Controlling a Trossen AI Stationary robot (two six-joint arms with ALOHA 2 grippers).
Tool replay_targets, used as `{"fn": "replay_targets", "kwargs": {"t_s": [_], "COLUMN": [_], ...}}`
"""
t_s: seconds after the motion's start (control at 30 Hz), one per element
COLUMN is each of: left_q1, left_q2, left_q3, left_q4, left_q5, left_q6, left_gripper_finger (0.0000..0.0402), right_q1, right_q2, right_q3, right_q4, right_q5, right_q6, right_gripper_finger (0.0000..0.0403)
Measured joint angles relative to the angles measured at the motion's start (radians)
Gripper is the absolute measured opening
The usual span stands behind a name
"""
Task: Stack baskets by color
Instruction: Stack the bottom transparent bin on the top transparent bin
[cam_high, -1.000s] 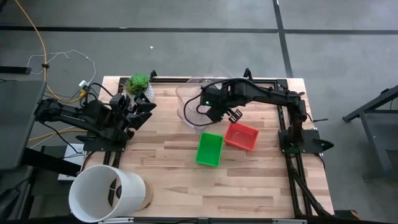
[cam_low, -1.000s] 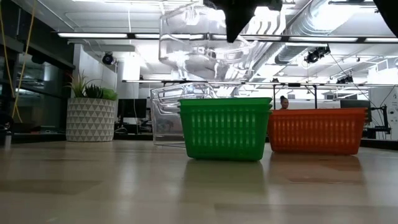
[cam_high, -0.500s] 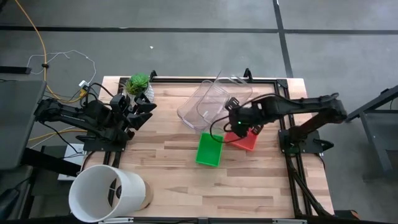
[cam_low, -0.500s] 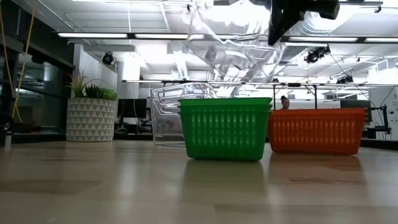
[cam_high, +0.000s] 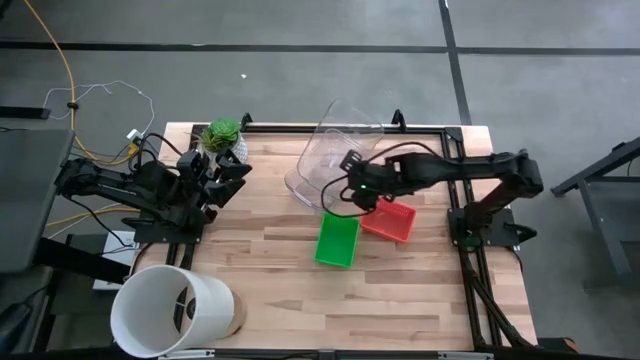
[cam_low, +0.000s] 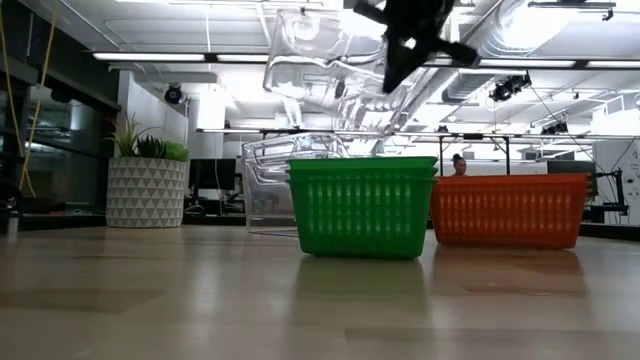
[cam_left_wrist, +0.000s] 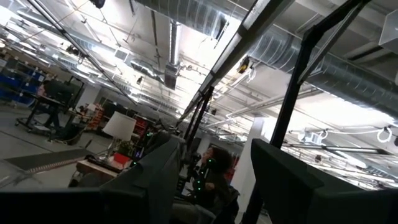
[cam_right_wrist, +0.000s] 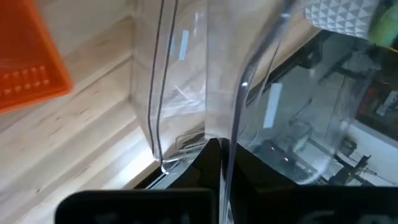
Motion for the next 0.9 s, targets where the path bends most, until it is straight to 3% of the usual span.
{"fn": "replay_targets", "kwargs": {"t_s": [0.27,0.9], "left_q1": [0.000,0.000], "left_q2": [0.000,0.000], "left_q3": [0.000,0.000], "left_q4": [-0.002,-0.003], "left_q5": [0.000,0.001], "left_q6": [0.000,0.001], "left_gripper_finger": [0.0186,0.0186], "right_q1": [-0.047,-0.051], "right_q2": [0.094,0.096], "right_q3": [0.011,0.008], "right_q4": [0.070,0.009], "right_q5": [-0.024,-0.160], "right_q6": [0.100,0.220], "right_gripper_finger": [0.0000,0.0000]}}
